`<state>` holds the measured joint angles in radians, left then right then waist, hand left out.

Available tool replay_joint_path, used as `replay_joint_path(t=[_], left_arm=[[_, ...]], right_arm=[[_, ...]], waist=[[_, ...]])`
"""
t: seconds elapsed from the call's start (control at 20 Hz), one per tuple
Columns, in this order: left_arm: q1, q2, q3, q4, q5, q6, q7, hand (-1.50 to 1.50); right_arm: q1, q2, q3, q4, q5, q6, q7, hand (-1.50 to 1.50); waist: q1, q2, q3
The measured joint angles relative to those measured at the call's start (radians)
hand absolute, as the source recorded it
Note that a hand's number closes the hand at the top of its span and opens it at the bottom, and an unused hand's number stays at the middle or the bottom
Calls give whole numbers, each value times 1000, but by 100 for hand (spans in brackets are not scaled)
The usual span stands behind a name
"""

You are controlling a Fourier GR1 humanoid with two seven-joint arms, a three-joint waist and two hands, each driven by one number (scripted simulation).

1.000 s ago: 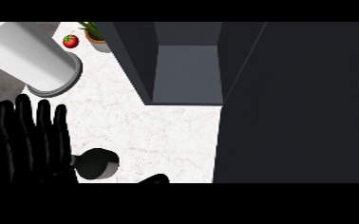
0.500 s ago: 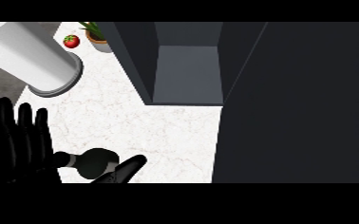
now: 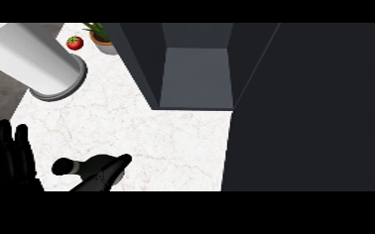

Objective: Pick up the wine, place it into the cabinet and close the cabinet

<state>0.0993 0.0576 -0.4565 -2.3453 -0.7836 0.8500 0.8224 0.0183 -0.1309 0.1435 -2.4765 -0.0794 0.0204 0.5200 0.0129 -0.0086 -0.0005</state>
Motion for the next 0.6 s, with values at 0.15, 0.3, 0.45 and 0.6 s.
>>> replay_joint_path(t=[0.15, 0.3, 0.45, 0.6], left_arm=[[26, 9, 11, 0, 6, 9, -7, -150], [60, 20, 5, 3, 17, 31, -32, -150], [91, 32, -6, 7, 30, 54, -55, -150], [116, 44, -21, 17, 60, 81, -81, -150]], right_arm=[[0, 7, 12, -1, 5, -6, 0, -150], [-9, 7, 15, -3, 9, -9, 7, -150], [-11, 6, 14, -4, 13, -11, 12, -150], [-13, 6, 20, -7, 15, -11, 20, -150]], waist=[[-1, -1, -1], [-1, -1, -2], [-3, -2, -3], [-7, -1, -4]])
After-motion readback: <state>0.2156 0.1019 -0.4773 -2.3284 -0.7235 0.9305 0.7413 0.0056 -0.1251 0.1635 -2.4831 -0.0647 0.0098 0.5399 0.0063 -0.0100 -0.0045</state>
